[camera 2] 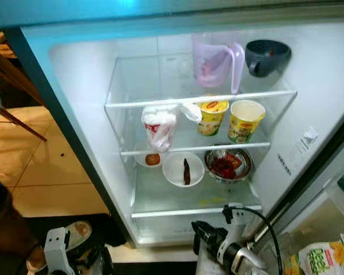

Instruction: Restocking fridge

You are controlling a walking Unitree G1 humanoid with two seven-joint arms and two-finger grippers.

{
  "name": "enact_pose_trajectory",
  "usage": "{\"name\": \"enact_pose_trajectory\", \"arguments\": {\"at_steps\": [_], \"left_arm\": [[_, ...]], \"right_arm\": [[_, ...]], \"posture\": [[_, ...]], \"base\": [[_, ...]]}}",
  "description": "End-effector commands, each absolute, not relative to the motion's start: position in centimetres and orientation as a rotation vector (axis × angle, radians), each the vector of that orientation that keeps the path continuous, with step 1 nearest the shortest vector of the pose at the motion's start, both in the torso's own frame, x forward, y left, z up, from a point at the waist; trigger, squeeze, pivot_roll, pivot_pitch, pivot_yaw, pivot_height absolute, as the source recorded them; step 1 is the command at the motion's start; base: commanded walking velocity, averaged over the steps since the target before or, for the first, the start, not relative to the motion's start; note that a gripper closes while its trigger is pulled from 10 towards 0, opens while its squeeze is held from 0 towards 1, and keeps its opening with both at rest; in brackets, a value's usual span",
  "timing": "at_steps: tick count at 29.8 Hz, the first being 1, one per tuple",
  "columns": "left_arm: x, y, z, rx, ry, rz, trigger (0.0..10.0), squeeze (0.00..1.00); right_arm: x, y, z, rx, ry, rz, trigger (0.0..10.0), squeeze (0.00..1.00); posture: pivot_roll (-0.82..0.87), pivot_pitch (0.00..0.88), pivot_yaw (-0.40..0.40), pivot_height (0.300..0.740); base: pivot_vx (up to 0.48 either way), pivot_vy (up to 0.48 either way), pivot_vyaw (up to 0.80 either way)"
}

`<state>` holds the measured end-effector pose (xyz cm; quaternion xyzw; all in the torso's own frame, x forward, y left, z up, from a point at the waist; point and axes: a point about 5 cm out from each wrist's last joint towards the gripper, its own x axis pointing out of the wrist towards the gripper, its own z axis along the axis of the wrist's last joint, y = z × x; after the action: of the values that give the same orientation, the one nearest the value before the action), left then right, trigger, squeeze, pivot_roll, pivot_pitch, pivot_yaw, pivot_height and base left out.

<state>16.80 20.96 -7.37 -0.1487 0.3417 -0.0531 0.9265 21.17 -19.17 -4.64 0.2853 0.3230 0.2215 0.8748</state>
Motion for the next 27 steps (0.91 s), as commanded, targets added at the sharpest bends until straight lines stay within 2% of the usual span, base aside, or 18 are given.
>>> {"name": "enact_pose_trajectory", "arguments": {"at_steps": [1,5,16,27], "left_arm": [[15.2,21.5,-8.1,-0.298,0.773,-0.089,10.0,0.0],[14.8,21.6,-8.3,-0.301,0.783,-0.077,10.0,0.0],[16.5,22.7,-7.3,-0.29,0.719,-0.043,10.0,0.0],[16.4,22.7,-7.4,-0.286,0.723,-0.03,10.0,0.0]], "right_arm": [[20.7,-18.9,-5.0,0.591,0.693,0.459,10.0,0.0],[20.8,-19.0,-5.0,0.6,0.684,0.436,10.0,0.0],[21.0,-19.1,-4.7,0.64,0.659,0.456,10.0,0.0],[20.8,-18.9,-4.8,0.645,0.663,0.489,10.0,0.0]], "posture": [[-0.04,0.034,0.04,0.561],[-0.04,0.035,0.04,0.561],[-0.04,0.03,0.039,0.616],[-0.04,0.032,0.038,0.666]], "base": [[0.0,0.0,0.0],[0.0,0.0,0.0],[0.0,0.0,0.0],[0.0,0.0,0.0]]}}
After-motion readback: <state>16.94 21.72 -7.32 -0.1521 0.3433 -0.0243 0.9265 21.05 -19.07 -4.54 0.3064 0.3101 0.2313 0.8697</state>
